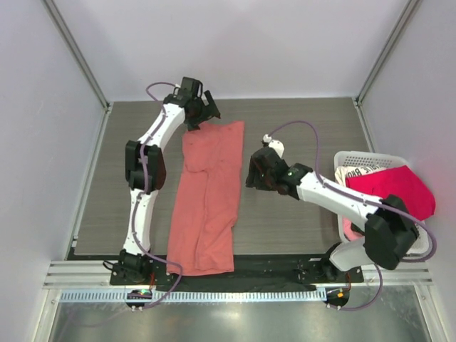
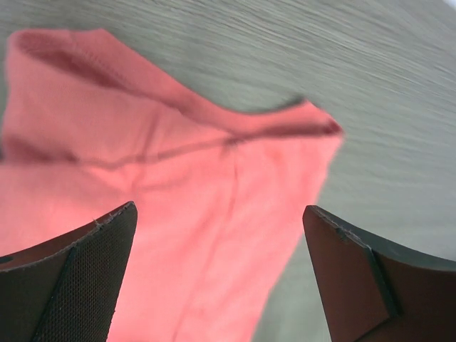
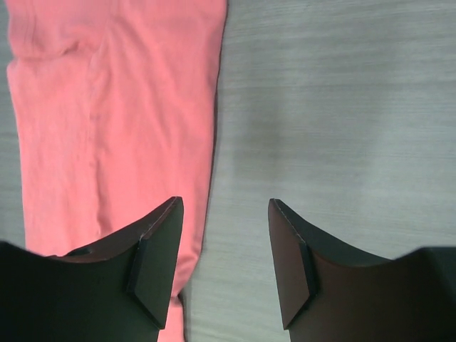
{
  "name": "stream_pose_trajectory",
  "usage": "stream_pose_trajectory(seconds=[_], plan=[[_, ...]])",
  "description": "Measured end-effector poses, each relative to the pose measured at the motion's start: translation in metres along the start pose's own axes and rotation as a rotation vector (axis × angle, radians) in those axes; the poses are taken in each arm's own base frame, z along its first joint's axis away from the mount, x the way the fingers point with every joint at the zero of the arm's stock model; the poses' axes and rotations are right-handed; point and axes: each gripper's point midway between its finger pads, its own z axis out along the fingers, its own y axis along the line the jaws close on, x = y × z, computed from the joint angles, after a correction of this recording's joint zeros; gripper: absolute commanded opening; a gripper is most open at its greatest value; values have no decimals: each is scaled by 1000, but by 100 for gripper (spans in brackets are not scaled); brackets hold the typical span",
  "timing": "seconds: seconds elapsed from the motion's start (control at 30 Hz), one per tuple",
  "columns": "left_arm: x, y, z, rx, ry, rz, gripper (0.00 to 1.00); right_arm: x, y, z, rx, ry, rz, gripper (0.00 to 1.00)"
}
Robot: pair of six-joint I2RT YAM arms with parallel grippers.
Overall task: Fold and stack the t-shirts
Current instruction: Fold the tshirt
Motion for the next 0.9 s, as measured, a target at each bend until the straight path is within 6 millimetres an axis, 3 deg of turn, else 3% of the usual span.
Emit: stream_pose_trajectory(seconds=[0.17,0.33,0.43,0.53,0.67,0.83,0.9], plan=[[1,-12,-85,58,-15,-1,100,-27,-2,47,-20,72,51,59],[57,10,-187,87,-12,7,100,-47,8,86,-65,117,76,59],[90,27,-226,121,-28,14,100,-58,18,106,-92,126,90,60],[133,57,-246,135,-28,2,99,-65,23,122,-100,126,96,60],[183,98,-257,119,-6,-14,100,-70,27,146,-93,126,100,54],[200,119,-270,130,-58,-4,99,-65,22,184,-67,152,111,51],[201,122,-275,137,-86,3,100,-77,23,190,-69,127,121,50]])
